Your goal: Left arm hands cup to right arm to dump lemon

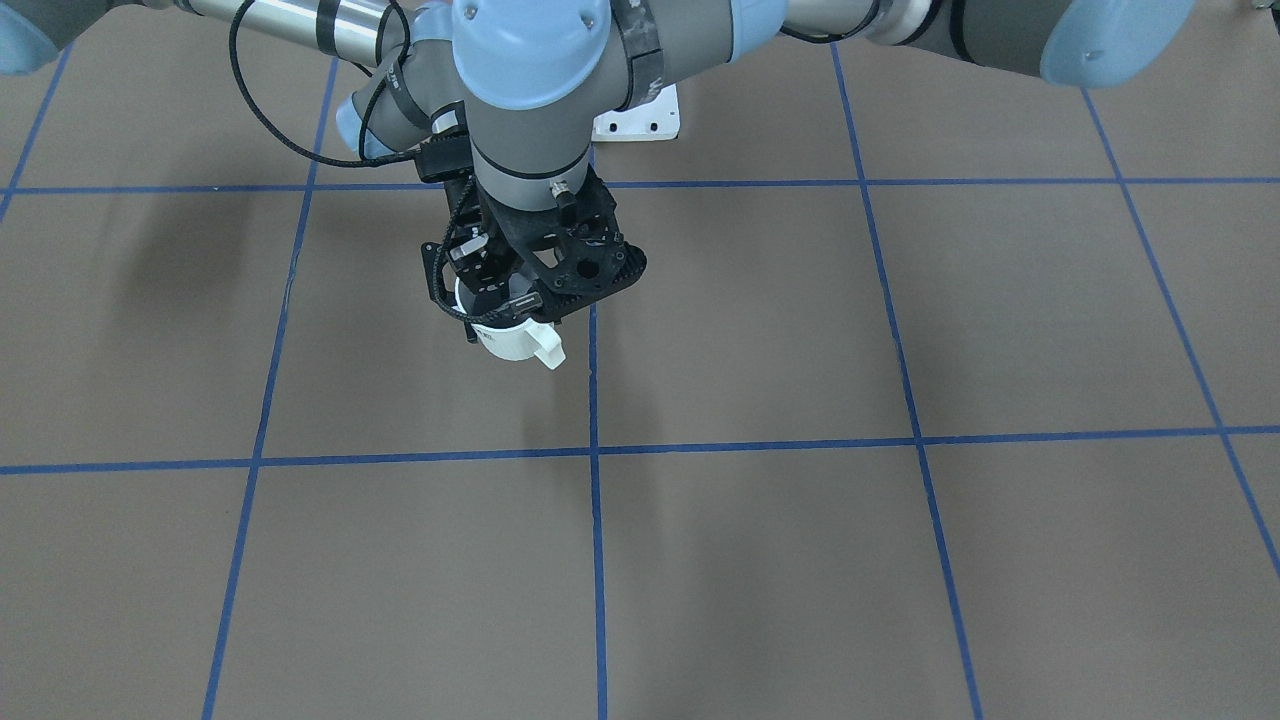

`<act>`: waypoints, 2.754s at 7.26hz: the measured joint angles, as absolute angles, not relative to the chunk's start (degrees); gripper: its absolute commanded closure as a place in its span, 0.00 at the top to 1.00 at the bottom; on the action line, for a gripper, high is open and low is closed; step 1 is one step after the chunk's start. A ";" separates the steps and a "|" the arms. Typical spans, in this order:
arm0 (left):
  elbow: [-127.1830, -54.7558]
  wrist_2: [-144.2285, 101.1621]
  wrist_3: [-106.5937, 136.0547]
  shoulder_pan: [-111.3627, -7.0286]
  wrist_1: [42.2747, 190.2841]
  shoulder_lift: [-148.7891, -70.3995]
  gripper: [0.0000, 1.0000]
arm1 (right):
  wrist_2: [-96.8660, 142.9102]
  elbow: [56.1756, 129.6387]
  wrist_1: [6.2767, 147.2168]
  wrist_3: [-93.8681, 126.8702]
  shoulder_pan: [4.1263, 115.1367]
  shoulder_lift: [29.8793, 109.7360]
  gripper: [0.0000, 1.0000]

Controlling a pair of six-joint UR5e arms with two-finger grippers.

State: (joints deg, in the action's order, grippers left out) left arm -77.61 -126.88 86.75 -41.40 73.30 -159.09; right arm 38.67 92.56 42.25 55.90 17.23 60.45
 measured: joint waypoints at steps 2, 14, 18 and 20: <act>-77.63 -126.87 86.80 -41.40 73.20 -159.05 0.45 | 38.69 92.58 42.27 55.90 17.23 60.56 0.38; -79.48 -126.82 87.10 -41.40 70.46 -158.57 0.00 | 38.38 92.86 42.23 55.88 17.25 60.66 1.00; -79.76 -126.88 86.91 -41.40 70.53 -158.71 0.00 | 38.41 92.80 42.19 55.92 16.61 60.92 1.00; -81.18 -126.86 86.79 -41.69 70.56 -158.72 0.00 | 38.40 92.74 42.17 55.92 16.00 61.04 1.00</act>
